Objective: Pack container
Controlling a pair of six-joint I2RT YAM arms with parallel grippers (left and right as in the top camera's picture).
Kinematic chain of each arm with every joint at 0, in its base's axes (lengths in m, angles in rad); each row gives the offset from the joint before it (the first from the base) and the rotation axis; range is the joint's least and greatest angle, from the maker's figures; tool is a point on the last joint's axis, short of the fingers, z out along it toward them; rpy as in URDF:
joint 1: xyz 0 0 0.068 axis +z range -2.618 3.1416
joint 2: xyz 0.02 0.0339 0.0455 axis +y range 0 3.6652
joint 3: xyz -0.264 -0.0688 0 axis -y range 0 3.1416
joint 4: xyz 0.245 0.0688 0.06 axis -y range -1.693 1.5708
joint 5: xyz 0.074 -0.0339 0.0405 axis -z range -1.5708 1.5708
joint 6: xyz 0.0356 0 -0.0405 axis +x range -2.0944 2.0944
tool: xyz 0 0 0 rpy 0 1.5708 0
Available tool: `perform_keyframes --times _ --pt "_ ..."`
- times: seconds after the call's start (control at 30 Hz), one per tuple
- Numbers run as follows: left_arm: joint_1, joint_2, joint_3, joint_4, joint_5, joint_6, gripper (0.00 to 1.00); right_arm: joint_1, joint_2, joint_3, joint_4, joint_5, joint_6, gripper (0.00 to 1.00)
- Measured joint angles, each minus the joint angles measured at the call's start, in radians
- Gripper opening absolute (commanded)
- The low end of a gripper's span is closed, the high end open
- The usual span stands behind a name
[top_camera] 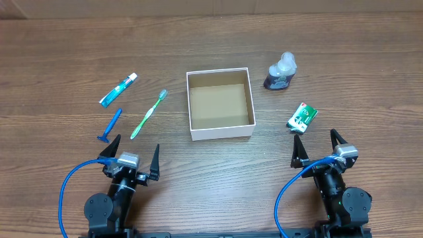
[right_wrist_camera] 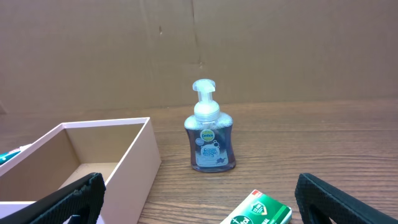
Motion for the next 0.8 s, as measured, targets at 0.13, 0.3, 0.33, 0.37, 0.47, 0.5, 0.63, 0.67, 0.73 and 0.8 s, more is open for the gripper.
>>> perform_keyframes --times 0.13,0.3,0.33,0.37,0.47,0.5,0.63,0.67,0.73,0.8 --pt "0.000 0.000 0.000 0.000 0.000 0.000 1.00 0.000 0.000 0.000 0.000 0.000 -0.001 1.00" --pt "0.000 0.000 0.000 0.000 0.000 0.000 1.00 0.000 0.000 0.000 0.000 0.000 -0.001 1.00" --pt "0.000 0.000 0.000 0.000 0.000 0.000 1.00 0.000 0.000 0.000 0.000 0.000 0.000 1.00" --pt "0.000 0.000 0.000 0.000 0.000 0.000 1.00 0.000 0.000 0.000 0.001 0.000 0.000 1.00" --pt "0.000 0.000 0.000 0.000 0.000 0.000 1.00 0.000 0.000 0.000 0.000 0.000 0.000 1.00" --pt "0.000 0.000 0.000 0.000 0.000 0.000 1.00 0.000 0.000 0.000 0.000 0.000 0.000 1.00" --pt "0.000 0.000 0.000 0.000 0.000 0.000 1.00 0.000 0.000 0.000 0.000 0.000 0.000 1.00" --pt "0.000 0.000 0.000 0.000 0.000 0.000 1.00 0.000 0.000 0.000 0.000 0.000 0.000 1.00" --pt "0.000 0.000 0.000 0.000 0.000 0.000 1.00 0.000 0.000 0.000 0.000 0.000 0.000 1.00" --pt "0.000 0.000 0.000 0.000 0.000 0.000 1.00 0.000 0.000 0.000 0.001 0.039 0.000 1.00"
